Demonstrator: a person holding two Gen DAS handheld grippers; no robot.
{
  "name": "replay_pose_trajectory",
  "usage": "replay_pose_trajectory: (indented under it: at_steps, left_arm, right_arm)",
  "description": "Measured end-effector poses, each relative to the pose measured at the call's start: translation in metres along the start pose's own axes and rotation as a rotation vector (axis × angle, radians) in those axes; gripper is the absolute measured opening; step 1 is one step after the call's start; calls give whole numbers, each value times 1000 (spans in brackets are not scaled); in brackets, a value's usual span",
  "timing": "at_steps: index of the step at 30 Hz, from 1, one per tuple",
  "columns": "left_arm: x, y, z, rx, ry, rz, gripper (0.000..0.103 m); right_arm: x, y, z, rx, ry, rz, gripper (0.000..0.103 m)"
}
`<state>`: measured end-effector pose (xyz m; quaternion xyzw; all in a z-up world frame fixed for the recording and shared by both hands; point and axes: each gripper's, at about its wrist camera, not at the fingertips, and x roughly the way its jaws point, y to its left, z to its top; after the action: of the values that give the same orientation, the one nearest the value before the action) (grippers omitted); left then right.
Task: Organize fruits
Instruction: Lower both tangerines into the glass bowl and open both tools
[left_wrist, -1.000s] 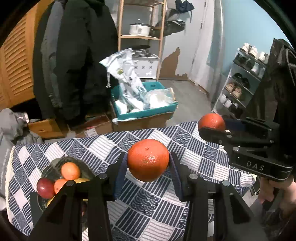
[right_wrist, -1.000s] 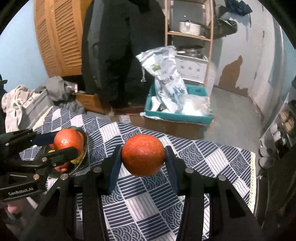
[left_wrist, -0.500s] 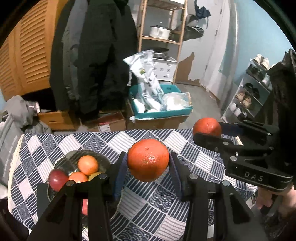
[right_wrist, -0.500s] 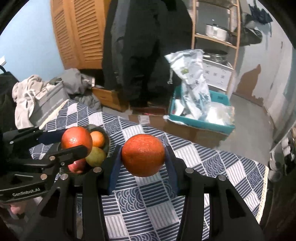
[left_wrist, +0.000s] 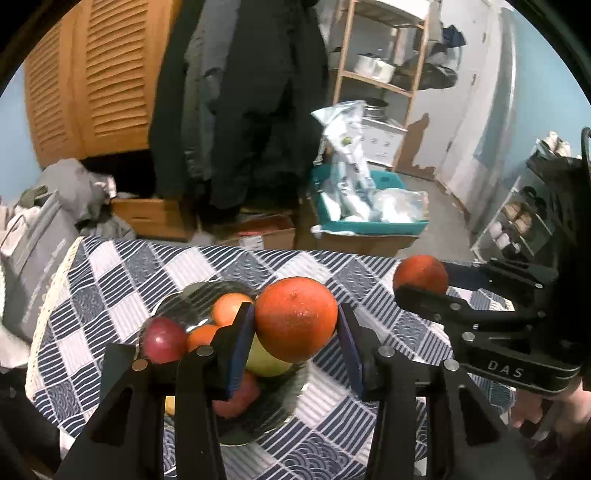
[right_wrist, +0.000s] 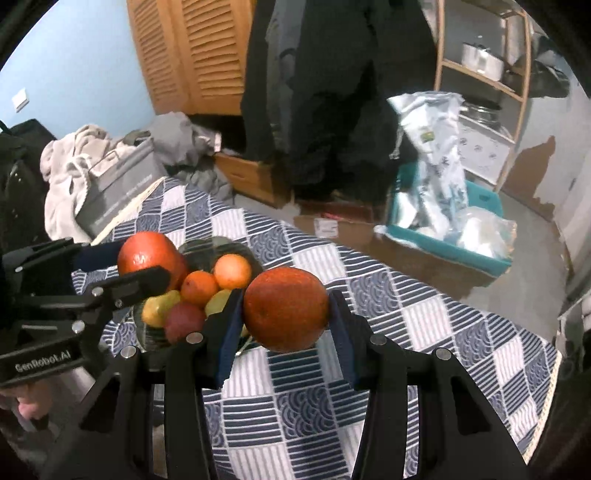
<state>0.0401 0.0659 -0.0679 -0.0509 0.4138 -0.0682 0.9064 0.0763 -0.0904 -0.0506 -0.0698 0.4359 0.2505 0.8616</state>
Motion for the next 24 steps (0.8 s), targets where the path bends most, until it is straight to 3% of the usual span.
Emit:
replay_pose_trajectory:
  at_steps: [24]
  left_arm:
    - [55, 88, -41, -113, 184, 138, 46]
  right_arm:
    - [104, 57, -2, -32, 200, 122, 45]
